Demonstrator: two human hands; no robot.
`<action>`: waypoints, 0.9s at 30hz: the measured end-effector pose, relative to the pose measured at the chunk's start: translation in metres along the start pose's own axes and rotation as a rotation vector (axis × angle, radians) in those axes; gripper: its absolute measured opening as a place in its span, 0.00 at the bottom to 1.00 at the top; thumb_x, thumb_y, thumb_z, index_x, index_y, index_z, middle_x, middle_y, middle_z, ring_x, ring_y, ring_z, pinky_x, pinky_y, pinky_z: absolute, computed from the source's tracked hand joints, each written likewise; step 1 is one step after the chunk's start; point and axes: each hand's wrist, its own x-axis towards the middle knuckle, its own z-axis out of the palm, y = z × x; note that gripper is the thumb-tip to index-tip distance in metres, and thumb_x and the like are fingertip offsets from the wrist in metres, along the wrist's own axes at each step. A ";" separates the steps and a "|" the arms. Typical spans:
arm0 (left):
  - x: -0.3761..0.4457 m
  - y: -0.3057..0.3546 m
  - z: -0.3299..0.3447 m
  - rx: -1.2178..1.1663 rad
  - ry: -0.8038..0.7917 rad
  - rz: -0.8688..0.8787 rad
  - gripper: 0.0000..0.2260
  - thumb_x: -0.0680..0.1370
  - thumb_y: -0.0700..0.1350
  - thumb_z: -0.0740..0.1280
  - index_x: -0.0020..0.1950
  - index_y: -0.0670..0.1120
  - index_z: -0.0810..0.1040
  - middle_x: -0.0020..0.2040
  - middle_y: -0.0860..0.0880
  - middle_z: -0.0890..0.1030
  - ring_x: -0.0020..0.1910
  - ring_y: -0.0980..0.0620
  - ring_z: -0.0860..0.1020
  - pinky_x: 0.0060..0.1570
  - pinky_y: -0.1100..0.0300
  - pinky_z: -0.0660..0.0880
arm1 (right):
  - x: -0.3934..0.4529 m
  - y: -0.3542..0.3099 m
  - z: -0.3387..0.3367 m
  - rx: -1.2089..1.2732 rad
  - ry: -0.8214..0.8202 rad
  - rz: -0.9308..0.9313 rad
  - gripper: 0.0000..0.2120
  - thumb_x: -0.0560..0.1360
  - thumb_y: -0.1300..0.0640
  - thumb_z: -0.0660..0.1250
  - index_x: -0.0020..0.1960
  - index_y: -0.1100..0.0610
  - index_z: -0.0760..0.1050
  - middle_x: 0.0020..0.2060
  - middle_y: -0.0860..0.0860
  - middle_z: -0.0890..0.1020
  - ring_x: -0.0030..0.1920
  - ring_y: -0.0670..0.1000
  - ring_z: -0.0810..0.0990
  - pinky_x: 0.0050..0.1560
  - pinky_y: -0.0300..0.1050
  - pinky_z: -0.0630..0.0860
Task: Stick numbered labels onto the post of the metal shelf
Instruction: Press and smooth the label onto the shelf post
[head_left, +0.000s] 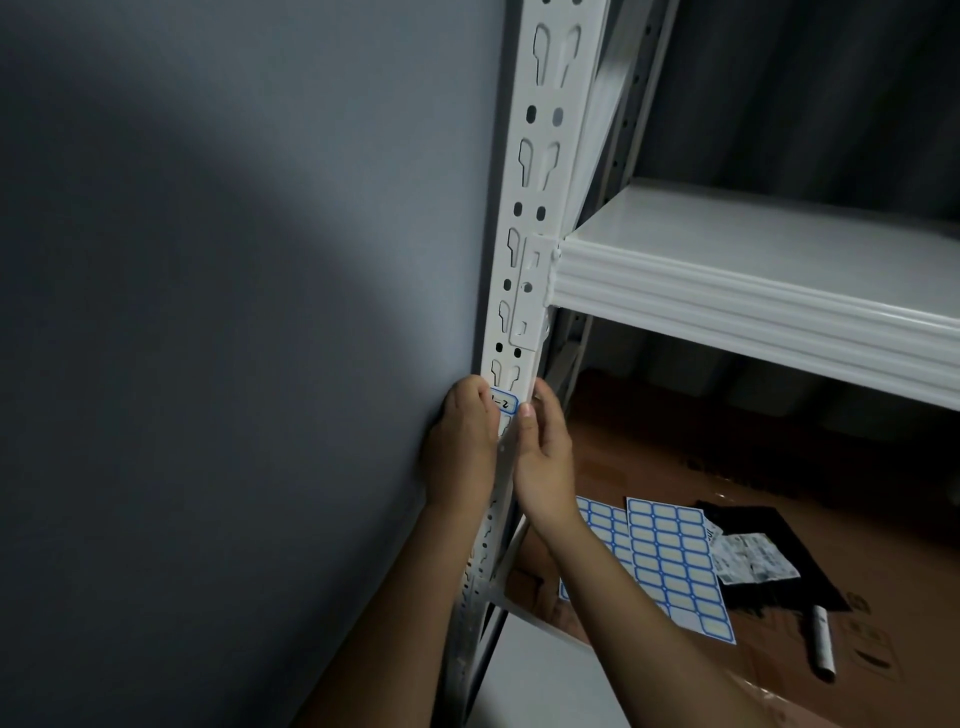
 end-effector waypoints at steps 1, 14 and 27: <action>0.001 0.001 -0.001 0.021 -0.005 0.018 0.10 0.81 0.48 0.56 0.51 0.43 0.72 0.55 0.45 0.80 0.48 0.42 0.79 0.42 0.49 0.77 | 0.000 0.001 0.000 -0.007 0.004 -0.009 0.14 0.82 0.65 0.54 0.61 0.48 0.65 0.53 0.34 0.72 0.52 0.23 0.71 0.51 0.18 0.64; -0.003 -0.009 0.013 -0.233 0.080 -0.017 0.17 0.80 0.52 0.51 0.65 0.51 0.72 0.55 0.51 0.83 0.44 0.51 0.83 0.44 0.57 0.79 | 0.004 0.007 0.000 0.010 -0.008 0.018 0.14 0.82 0.63 0.55 0.61 0.48 0.69 0.54 0.45 0.79 0.52 0.39 0.79 0.55 0.34 0.74; 0.001 0.007 0.011 -0.756 0.077 -0.279 0.15 0.81 0.42 0.57 0.41 0.52 0.81 0.34 0.53 0.82 0.21 0.60 0.69 0.24 0.65 0.68 | 0.004 0.008 -0.001 -0.016 0.011 0.033 0.18 0.82 0.62 0.56 0.58 0.37 0.66 0.58 0.41 0.77 0.60 0.37 0.74 0.64 0.36 0.68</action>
